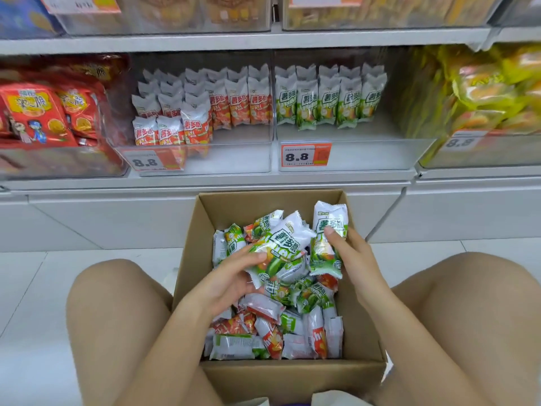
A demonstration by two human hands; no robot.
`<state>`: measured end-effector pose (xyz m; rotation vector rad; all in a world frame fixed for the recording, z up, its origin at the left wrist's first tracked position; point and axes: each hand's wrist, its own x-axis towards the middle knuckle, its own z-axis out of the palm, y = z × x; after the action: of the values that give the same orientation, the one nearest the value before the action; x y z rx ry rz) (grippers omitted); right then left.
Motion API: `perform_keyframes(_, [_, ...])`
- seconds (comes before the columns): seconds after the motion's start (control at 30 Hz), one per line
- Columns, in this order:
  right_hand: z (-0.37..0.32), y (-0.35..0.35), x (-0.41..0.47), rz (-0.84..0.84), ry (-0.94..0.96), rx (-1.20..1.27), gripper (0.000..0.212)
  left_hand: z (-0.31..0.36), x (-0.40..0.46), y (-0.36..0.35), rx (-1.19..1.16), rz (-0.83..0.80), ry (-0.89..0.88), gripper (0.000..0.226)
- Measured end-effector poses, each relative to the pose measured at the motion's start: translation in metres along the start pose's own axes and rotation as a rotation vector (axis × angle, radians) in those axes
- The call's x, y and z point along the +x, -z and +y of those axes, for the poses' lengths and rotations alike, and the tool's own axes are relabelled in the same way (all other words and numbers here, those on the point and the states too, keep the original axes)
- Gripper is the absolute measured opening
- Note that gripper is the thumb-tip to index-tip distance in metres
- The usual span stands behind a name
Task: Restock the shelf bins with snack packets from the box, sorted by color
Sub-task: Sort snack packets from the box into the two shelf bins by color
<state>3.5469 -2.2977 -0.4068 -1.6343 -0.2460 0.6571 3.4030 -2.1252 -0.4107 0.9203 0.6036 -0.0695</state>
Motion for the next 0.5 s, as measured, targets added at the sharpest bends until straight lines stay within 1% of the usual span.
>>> perform_keyframes(0.03, [-0.002,0.0,0.0,-0.001,0.005,-0.01,0.028,0.004,-0.001,-0.001,0.01,0.003,-0.029,0.045])
perform_keyframes(0.13, [-0.011,-0.001,-0.001,-0.022,0.023,-0.009,0.048,0.017,-0.002,-0.015,0.007,-0.017,-0.105,0.061])
perform_keyframes(0.2, [-0.014,-0.002,0.0,-0.025,0.022,0.011,0.068,0.025,0.004,-0.035,0.079,-0.028,-0.163,0.06])
perform_keyframes(0.23, [-0.017,-0.002,0.002,-0.027,0.032,0.032,0.067,0.028,0.008,-0.048,0.124,-0.008,-0.181,0.057])
perform_keyframes(0.3, [-0.027,-0.002,0.005,-0.014,0.082,0.058,0.043,0.034,0.018,-0.074,0.233,0.023,-0.234,0.053])
perform_keyframes(0.33, [-0.034,0.0,0.007,0.015,0.103,0.055,0.033,0.037,0.024,-0.085,0.321,0.045,-0.262,0.046])
perform_keyframes(0.37, [-0.039,0.003,0.01,0.052,0.115,0.063,0.028,0.041,0.027,-0.098,0.413,0.067,-0.284,0.035])
perform_keyframes(0.4, [-0.046,0.007,0.014,0.071,0.116,0.084,0.027,0.043,0.032,-0.106,0.454,0.078,-0.294,0.024])
perform_keyframes(0.43, [-0.052,0.012,0.018,0.079,0.111,0.108,0.029,0.047,0.037,-0.114,0.476,0.084,-0.285,0.017])
perform_keyframes(0.47, [-0.06,0.018,0.022,0.08,0.107,0.114,0.029,0.049,0.044,-0.12,0.473,0.08,-0.258,0.02])
perform_keyframes(0.5, [-0.066,0.024,0.026,0.08,0.109,0.107,0.03,0.052,0.049,-0.126,0.443,0.076,-0.232,0.034])
